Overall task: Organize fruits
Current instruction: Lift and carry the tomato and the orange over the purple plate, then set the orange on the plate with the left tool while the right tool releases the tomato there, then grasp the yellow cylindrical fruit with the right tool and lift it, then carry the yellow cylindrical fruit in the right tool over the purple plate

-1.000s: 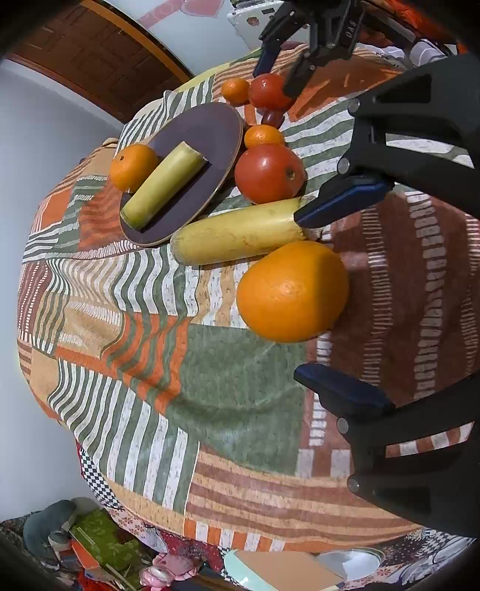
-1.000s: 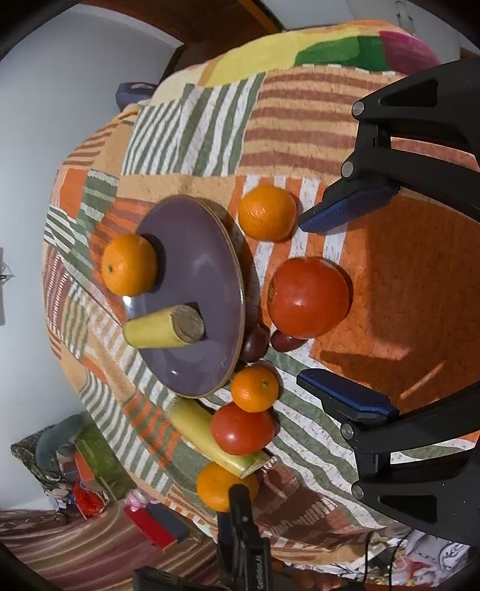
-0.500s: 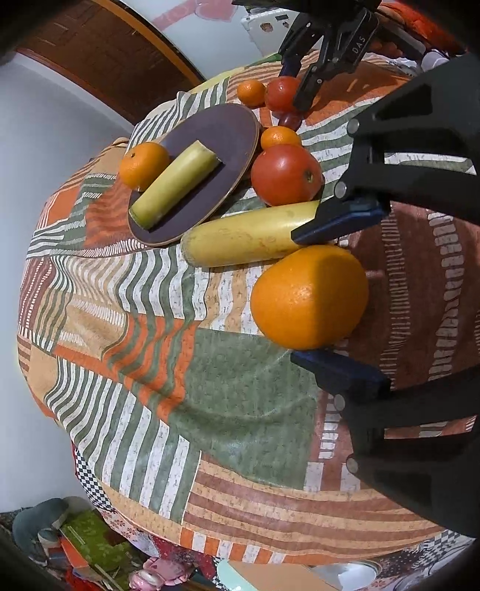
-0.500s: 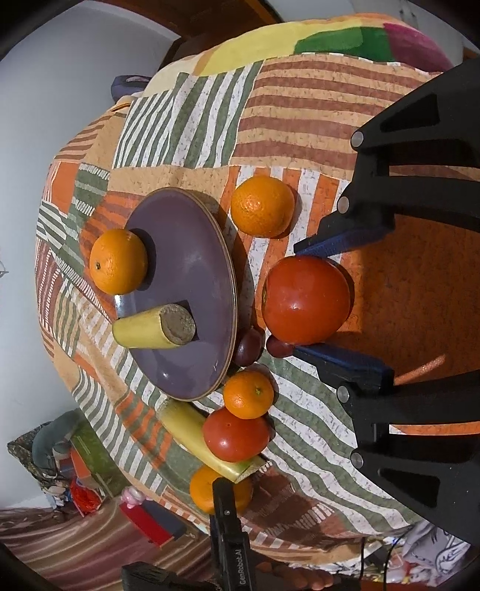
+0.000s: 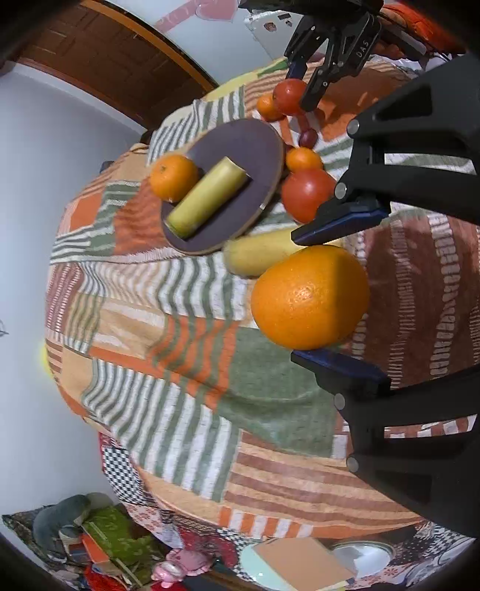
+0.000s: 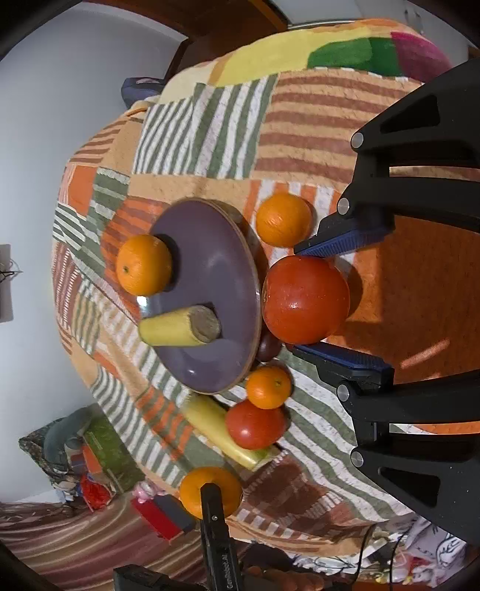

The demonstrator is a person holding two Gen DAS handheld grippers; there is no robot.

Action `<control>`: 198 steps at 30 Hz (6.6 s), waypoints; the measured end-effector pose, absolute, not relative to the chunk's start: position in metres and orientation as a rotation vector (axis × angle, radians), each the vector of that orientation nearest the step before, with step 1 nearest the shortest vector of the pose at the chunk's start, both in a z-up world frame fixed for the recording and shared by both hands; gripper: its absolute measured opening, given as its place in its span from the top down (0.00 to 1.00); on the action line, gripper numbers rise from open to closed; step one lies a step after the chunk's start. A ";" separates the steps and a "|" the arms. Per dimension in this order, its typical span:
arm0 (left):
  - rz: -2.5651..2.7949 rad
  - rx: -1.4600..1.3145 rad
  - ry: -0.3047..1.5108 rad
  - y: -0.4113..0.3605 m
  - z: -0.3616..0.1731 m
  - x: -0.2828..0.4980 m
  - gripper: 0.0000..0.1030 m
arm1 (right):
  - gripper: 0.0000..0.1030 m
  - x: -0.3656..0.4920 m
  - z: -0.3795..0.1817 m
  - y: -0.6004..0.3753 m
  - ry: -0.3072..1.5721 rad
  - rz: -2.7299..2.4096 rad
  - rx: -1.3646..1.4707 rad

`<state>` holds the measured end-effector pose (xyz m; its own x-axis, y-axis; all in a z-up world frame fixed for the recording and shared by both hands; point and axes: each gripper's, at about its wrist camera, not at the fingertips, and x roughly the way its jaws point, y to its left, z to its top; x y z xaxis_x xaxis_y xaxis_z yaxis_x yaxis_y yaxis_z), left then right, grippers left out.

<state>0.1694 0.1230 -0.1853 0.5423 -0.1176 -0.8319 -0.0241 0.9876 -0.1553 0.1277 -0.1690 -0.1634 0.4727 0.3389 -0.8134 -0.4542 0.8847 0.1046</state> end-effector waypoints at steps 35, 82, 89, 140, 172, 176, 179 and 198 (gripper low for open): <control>-0.192 -0.073 1.041 0.047 -0.200 0.274 0.45 | 0.58 0.216 -0.147 -0.167 0.838 0.480 -0.093; -0.087 -0.064 0.932 0.084 -0.170 0.238 0.32 | 0.44 0.208 -0.136 -0.140 0.848 0.483 -0.112; -0.050 -0.076 0.894 0.112 -0.160 0.201 0.32 | 0.44 0.174 -0.128 -0.096 0.834 0.594 -0.165; -0.025 -0.179 0.935 0.173 -0.193 0.147 0.29 | 0.62 0.171 -0.184 -0.001 1.050 0.725 -0.163; -0.110 -0.087 1.033 0.048 -0.208 0.171 0.29 | 0.65 0.154 -0.117 -0.188 0.843 0.507 -0.017; -0.103 -0.067 1.061 0.042 -0.220 0.177 0.29 | 0.65 0.153 -0.120 -0.198 0.850 0.501 -0.005; -0.103 -0.049 1.069 0.038 -0.225 0.180 0.29 | 0.65 0.153 -0.122 -0.198 0.847 0.505 -0.013; -0.164 -0.062 1.066 0.038 -0.221 0.186 0.53 | 0.65 0.167 -0.126 -0.187 0.850 0.533 -0.042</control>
